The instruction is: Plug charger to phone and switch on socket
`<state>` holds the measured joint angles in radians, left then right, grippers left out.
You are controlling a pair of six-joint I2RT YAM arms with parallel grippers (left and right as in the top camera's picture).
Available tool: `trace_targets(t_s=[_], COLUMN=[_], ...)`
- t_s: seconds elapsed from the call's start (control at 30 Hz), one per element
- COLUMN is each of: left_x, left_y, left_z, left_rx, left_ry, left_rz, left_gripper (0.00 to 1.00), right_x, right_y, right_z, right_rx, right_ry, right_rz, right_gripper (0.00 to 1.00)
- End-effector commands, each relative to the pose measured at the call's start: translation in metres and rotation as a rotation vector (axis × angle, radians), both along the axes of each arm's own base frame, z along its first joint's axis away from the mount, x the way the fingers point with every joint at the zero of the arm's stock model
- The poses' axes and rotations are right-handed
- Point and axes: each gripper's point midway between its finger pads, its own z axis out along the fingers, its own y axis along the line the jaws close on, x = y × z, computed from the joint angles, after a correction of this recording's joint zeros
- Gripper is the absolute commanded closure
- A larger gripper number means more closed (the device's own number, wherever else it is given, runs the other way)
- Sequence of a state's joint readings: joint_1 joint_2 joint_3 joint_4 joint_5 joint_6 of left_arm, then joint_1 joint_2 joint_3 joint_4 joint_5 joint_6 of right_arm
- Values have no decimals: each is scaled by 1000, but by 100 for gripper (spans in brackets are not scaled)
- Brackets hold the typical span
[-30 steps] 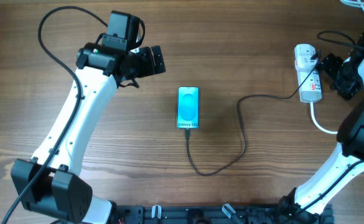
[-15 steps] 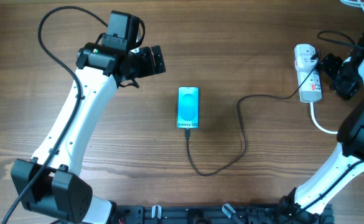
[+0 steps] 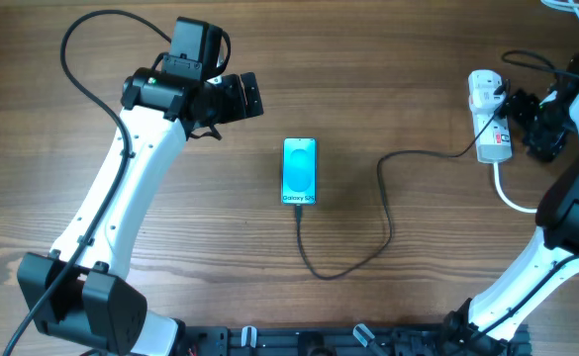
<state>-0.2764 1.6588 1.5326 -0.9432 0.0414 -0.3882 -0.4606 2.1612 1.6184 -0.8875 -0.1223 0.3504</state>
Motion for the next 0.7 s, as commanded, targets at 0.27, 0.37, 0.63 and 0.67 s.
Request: trace_targets(t_s=[0.27, 0.37, 0.63, 0.67], left_x=[1, 1, 1, 1], left_y=[4, 4, 4, 4], left_z=[-4, -4, -4, -4], left_rx=[11, 11, 11, 11], left_ry=[8, 8, 8, 8], left_rz=[23, 23, 23, 23], left_gripper=[0, 0, 0, 0], right_x=[-53, -73, -114, -119], right_y=[3, 19, 90, 100], right_z=[115, 146, 211, 214], right_rx=[-133, -132, -154, -158], right_ry=[-2, -11, -172, -193], right_rz=[-97, -78, 86, 109], right_gripper=[0, 0, 0, 0])
